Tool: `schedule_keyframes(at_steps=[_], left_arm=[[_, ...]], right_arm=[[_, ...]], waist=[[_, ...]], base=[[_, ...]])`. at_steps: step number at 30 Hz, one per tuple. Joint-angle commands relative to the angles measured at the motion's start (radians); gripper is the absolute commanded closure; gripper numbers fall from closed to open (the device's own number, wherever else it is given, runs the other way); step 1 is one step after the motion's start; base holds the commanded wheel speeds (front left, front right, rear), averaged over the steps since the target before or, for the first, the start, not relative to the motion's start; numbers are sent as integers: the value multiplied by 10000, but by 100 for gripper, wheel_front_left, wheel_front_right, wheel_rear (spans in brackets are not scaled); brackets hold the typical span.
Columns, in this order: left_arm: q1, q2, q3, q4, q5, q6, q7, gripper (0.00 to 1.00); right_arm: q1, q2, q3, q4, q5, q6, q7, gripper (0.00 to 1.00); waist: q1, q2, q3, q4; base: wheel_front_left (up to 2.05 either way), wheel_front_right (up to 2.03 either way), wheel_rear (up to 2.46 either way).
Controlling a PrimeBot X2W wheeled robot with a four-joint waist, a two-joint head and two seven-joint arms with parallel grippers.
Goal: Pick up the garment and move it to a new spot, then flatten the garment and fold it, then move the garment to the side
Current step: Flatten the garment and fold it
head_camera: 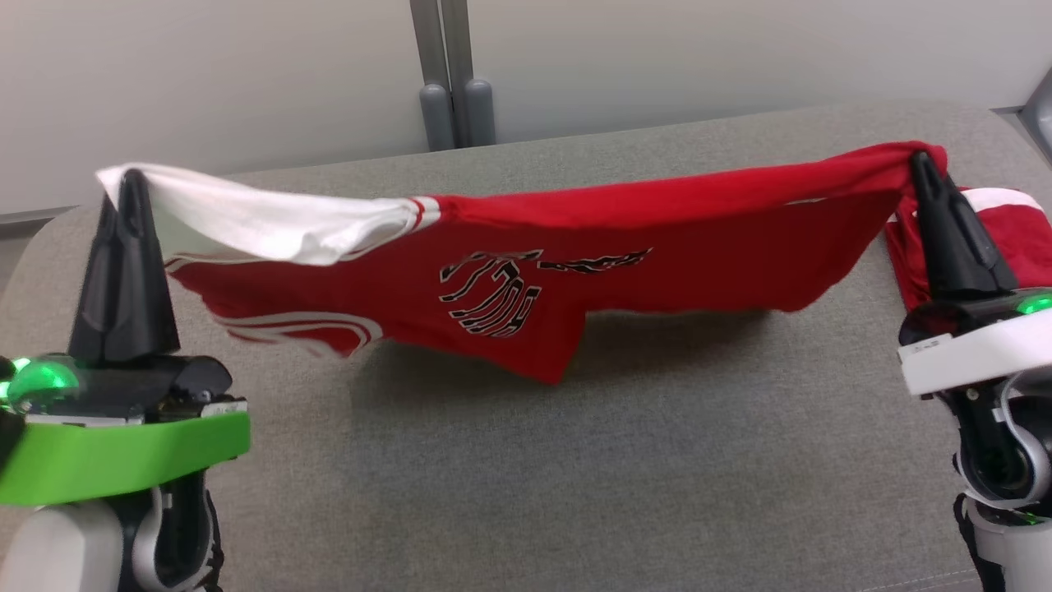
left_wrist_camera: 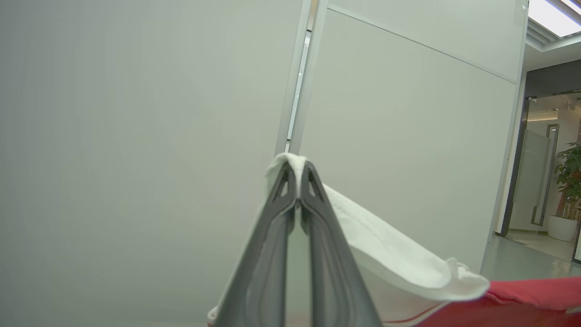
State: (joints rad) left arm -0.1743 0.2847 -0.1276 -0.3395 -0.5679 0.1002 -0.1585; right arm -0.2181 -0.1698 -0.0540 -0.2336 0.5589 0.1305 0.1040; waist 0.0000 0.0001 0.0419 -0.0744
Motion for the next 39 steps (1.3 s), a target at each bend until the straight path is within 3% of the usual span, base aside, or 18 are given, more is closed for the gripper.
schedule_keyframes(at_steps=[1, 7, 11, 18, 22, 29, 33, 34, 39], left_arm=[[-265, 245, 59, -522, 160, 99, 216, 100], [-1310, 1180, 168, -2502, 808, 245, 1427, 100], [-2303, 1667, 193, -3054, 992, 178, 2283, 100], [-4626, 2214, -93, -1838, 1072, -304, 3189, 100], [-6643, 2279, -348, -85, 1244, -743, 3339, 100], [-10780, 2108, -1202, 3608, 2637, -1347, 2628, 100], [-12616, 1715, -1719, 5421, 3396, -1387, 1913, 100], [-13692, 1353, -2203, 6905, 3985, -1353, 1209, 100], [-13442, 875, -2050, 8432, 3705, -1024, 222, 100]], right_arm=[[104, 29, -178, -509, 138, 2, 166, 100], [-111, 180, -1029, -2537, 221, 2, 999, 100], [-399, 251, -1303, -3448, 281, 2, 1777, 100], [-1852, 287, -1000, -2967, -49, 4, 2592, 100], [-3822, 251, -724, -1441, -488, 4, 2382, 100], [-8367, 395, 56, 3042, -2186, 2, 597, 100], [-10326, 571, 282, 5575, -3344, 2, -573, 100], [-11557, 817, 226, 7606, -4339, 3, -1648, 100], [-12026, 1087, -179, 9864, -4862, 1, -2809, 100]], waist=[[0, -1, -23, -88], [0, -1, 306, -134], [0, -1, 760, -81], [0, -1, 2009, 11], [0, -1, 2854, 14], [0, -1, 3779, -179], [0, -1, 4029, -149], [0, -1, 4507, 14], [0, -1, 5347, 319]], base=[[0, 0, 0], [0, 0, 0], [0, 0, 0], [0, 0, 0], [0, 0, 0], [0, 0, 0], [0, 0, 0], [0, 0, 0], [0, 0, 0]])
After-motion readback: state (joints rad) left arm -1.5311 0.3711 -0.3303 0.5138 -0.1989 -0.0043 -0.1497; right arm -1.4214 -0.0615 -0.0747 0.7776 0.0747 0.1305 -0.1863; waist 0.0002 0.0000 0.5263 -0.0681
